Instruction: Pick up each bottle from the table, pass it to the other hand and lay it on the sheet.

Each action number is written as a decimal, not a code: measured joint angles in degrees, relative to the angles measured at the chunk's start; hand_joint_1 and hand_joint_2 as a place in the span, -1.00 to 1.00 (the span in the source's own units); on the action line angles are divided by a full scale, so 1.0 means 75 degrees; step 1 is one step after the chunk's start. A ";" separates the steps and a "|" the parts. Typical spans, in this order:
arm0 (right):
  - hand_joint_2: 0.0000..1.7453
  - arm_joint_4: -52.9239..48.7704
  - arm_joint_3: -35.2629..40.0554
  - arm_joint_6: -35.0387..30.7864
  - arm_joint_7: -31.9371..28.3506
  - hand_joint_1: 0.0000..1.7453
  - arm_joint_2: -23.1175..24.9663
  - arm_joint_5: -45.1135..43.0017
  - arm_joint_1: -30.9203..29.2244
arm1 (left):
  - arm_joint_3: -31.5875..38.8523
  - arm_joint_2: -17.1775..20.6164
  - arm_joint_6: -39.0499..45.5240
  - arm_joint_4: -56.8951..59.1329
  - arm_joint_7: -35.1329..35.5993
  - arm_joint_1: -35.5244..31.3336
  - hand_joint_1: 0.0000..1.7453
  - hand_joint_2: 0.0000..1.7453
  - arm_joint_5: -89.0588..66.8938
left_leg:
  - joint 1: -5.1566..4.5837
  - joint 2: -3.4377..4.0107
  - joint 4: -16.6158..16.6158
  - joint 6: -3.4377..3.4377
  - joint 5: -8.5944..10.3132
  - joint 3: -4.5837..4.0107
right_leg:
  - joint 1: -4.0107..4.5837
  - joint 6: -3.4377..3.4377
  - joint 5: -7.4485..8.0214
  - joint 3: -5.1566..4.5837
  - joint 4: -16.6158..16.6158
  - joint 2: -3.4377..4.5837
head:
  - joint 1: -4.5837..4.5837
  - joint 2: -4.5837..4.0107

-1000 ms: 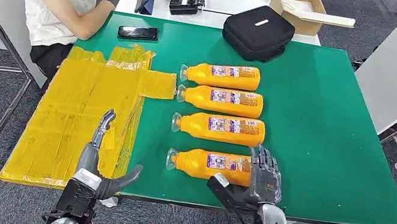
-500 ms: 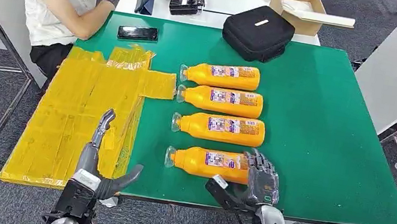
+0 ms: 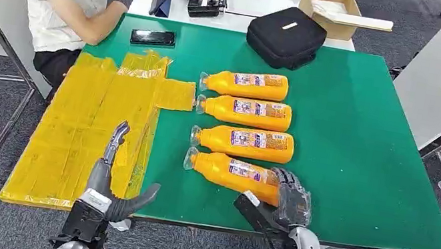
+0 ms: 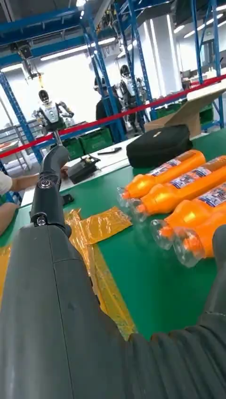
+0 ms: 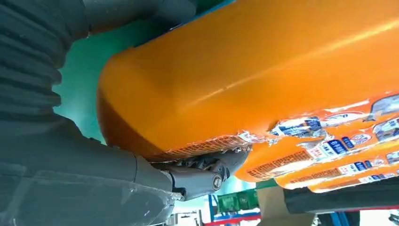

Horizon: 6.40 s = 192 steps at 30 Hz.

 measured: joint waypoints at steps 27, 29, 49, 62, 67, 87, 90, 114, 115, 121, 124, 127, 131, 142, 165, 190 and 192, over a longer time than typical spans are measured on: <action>1.00 -0.1215 -0.0335 0.0402 -0.1624 1.00 0.0248 -0.3093 0.0536 | -0.0041 0.0006 -0.0303 0.0662 0.0644 -0.0180 -1.00 1.00 0.2725 | 0.0000 -0.0001 0.0000 -0.0009 -0.0007 0.0014 | 0.0000 -0.0001 -0.0001 0.0015 0.0002 0.0010 | 0.0000 0.0000; 1.00 -0.1413 -0.0338 0.0396 -0.1630 1.00 0.0265 -0.3101 0.0622 | -0.0044 0.0009 -0.0265 0.0714 0.0635 -0.0195 -1.00 1.00 0.2722 | -0.0001 -0.0001 0.0000 -0.0009 -0.0007 0.0004 | -0.0001 -0.0001 -0.0001 0.0007 0.0001 0.0010 | -0.0003 0.0000; 1.00 -0.1827 -0.0536 0.0460 -0.2192 0.88 0.0533 -0.3667 0.0534 | -0.0149 0.0044 -0.1034 0.1527 0.1361 -0.0451 -1.00 1.00 0.3934 | -0.0002 -0.0002 0.0000 -0.0009 -0.0007 -0.0006 | -0.0001 0.0000 0.0000 0.0002 0.0001 0.0010 | 0.0000 0.0000; 1.00 -0.1497 -0.0026 0.0793 -0.2358 0.94 0.0921 -0.3926 0.0037 | -0.0670 0.0108 -0.2253 0.1967 0.1201 -0.0756 -1.00 1.00 0.4188 | 0.0000 -0.0001 0.0000 -0.0009 -0.0005 -0.0007 | 0.0000 -0.0001 0.0000 0.0000 0.0004 0.0010 | 0.0000 0.0000; 1.00 -0.0929 0.0563 0.0851 -0.2373 0.94 0.1006 -0.3944 -0.0233 | -0.0889 0.0117 -0.2506 0.2250 0.1102 -0.0999 -1.00 1.00 0.4456 | 0.0000 -0.0001 0.0000 -0.0008 -0.0004 -0.0007 | -0.0001 0.0000 0.0000 0.0001 0.0004 0.0010 | 0.0000 0.0000; 1.00 0.0335 0.1565 0.0527 -0.2364 0.86 0.1186 -0.3530 -0.0953 | -0.1175 0.0122 -0.2305 0.2914 0.0944 -0.1563 -1.00 1.00 0.5353 | 0.0001 -0.0002 0.0000 -0.0006 -0.0002 -0.0008 | 0.0000 0.0000 0.0001 -0.0002 0.0006 0.0010 | 0.0000 0.0000; 1.00 0.0443 0.1725 0.0554 -0.2381 0.90 0.1236 -0.3663 -0.0951 | -0.1177 0.0122 -0.2299 0.2946 0.0944 -0.1629 -1.00 1.00 0.5659 | 0.0001 -0.0003 0.0000 -0.0006 -0.0001 -0.0009 | 0.0000 0.0000 0.0000 -0.0001 0.0007 0.0010 | 0.0003 0.0000; 1.00 0.0577 0.2267 0.0527 -0.2364 0.78 0.1317 -0.3772 -0.0859 | -0.1110 0.0122 -0.1757 0.2643 0.0787 -0.1632 -1.00 1.00 0.6531 | 0.0000 -0.0002 0.0001 -0.0006 -0.0002 -0.0012 | -0.0001 -0.0001 0.0000 -0.0005 0.0007 0.0011 | 0.0003 0.0000; 1.00 0.0586 0.2270 0.0513 -0.2364 0.76 0.1317 -0.3754 -0.0854 | -0.1102 0.0122 -0.1760 0.2597 0.0787 -0.1625 -1.00 1.00 0.6505 | 0.0000 -0.0002 0.0001 -0.0006 -0.0002 -0.0012 | -0.0001 -0.0001 0.0000 -0.0005 0.0007 0.0011 | 0.0003 0.0000; 1.00 0.0647 0.2276 0.0507 -0.2361 0.56 0.1317 -0.3742 -0.0850 | -0.1017 0.0122 -0.1746 0.2393 0.0708 -0.1595 1.00 1.00 0.6487 | 0.0000 -0.0002 0.0001 -0.0006 -0.0001 -0.0012 | -0.0001 -0.0001 0.0000 -0.0005 0.0007 0.0011 | 0.0003 0.0000; 1.00 0.0682 0.2273 0.0507 -0.2364 0.46 0.1326 -0.3789 -0.0853 | -0.0982 0.0122 -0.1627 0.2308 0.0618 -0.1578 1.00 1.00 0.6470 | 0.0000 -0.0001 0.0001 -0.0006 -0.0001 -0.0012 | -0.0001 -0.0001 0.0000 -0.0006 0.0007 0.0011 | 0.0000 0.0000; 1.00 0.0711 0.2279 0.0507 -0.2364 0.00 0.1344 -0.3830 -0.0852 | -0.0959 0.0122 -0.1356 0.2244 0.0481 -0.1562 1.00 1.00 0.6461 | 0.0000 -0.0001 0.0001 -0.0006 -0.0002 -0.0012 | -0.0001 -0.0001 0.0000 -0.0006 0.0007 0.0011 | 0.0003 0.0000; 1.00 0.0778 0.2279 0.0490 -0.2367 -0.52 0.1373 -0.3909 -0.0837 | -0.0936 0.0122 -0.1171 0.2186 0.0393 -0.1542 1.00 1.00 0.6329 | 0.0000 -0.0001 0.0001 -0.0006 -0.0002 -0.0012 | -0.0001 -0.0001 0.0000 -0.0008 0.0007 0.0011 | 0.0003 0.0000; 1.00 0.1003 0.2162 0.0402 -0.2387 -1.00 0.1341 -0.3932 -0.0584 | -0.0839 0.0119 -0.1049 0.2011 0.0329 -0.1529 1.00 1.00 0.6239 | 0.0000 -0.0003 0.0001 -0.0006 -0.0002 -0.0015 | -0.0001 -0.0001 0.0000 -0.0008 0.0006 0.0016 | 0.0006 0.0000; 1.00 0.0685 0.1457 -0.0495 -0.2157 -1.00 0.1274 -0.3230 -0.0044 | -0.0481 0.0131 0.2856 0.0082 0.1658 -0.1314 1.00 1.00 -0.5514 | 0.0000 -0.0001 0.0001 -0.0005 -0.0001 -0.0020 | -0.0001 0.0000 0.0002 -0.0008 0.0008 0.0016 | 0.0003 0.0000; 1.00 -0.0667 0.0778 -0.0154 -0.2737 -1.00 0.1259 -0.3787 0.0002 | -0.1174 0.1466 0.2154 0.0730 0.4895 -0.2475 1.00 1.00 -0.8411 | 0.0000 -0.0009 0.0001 -0.0009 0.0008 -0.0017 | -0.0002 -0.0002 0.0001 -0.0007 0.0021 0.0014 | 0.0006 0.0000; 1.00 -0.0551 0.0769 -0.0149 -0.2906 -1.00 0.1262 -0.3932 -0.0122 | -0.1204 0.1597 0.2235 0.1821 0.4805 -0.2907 1.00 1.00 -0.8411 | -0.0002 -0.0004 0.0001 -0.0008 0.0009 -0.0016 | -0.0004 -0.0001 0.0005 -0.0007 0.0022 0.0018 | 0.0009 0.0000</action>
